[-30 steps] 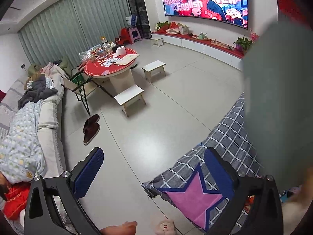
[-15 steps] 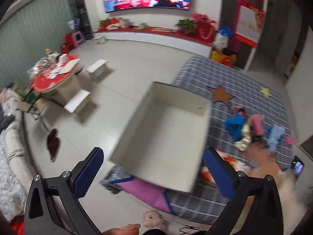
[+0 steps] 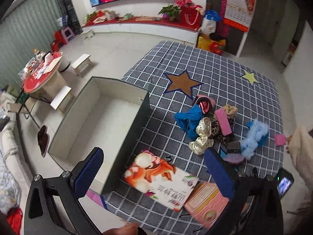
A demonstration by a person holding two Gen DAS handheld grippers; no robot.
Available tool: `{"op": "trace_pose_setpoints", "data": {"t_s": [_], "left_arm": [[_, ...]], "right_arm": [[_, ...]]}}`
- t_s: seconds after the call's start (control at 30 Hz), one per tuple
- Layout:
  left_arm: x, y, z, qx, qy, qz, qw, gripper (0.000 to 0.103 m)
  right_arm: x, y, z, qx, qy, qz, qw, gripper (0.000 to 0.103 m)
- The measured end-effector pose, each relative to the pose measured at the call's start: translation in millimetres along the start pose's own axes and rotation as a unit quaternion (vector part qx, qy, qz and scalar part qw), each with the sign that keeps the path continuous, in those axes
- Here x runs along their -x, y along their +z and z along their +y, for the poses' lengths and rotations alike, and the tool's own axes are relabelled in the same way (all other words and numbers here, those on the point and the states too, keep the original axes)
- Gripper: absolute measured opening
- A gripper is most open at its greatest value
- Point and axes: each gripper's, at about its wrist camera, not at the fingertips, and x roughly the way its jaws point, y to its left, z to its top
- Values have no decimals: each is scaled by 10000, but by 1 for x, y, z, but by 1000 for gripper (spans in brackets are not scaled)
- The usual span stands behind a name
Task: Organize soft objects
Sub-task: 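Move both grippers toward the pile of spilled soft items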
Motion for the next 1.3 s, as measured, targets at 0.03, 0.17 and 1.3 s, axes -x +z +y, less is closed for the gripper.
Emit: {"op": "trace_pose_setpoints", "data": {"t_s": [0.03,0.17,1.3], "left_arm": [[-5,1,-5,69,10,88,9999,103],[-7,2,-14,194,-205,344,9990,103],[23,60,-117,-1618,-89,-1064,9810,103]], "right_arm": [[0,0,0,0,0,0,10000,103],[0,0,0,0,0,0,10000,103],[0,0,1,-8,3,-2,10000,103]]}}
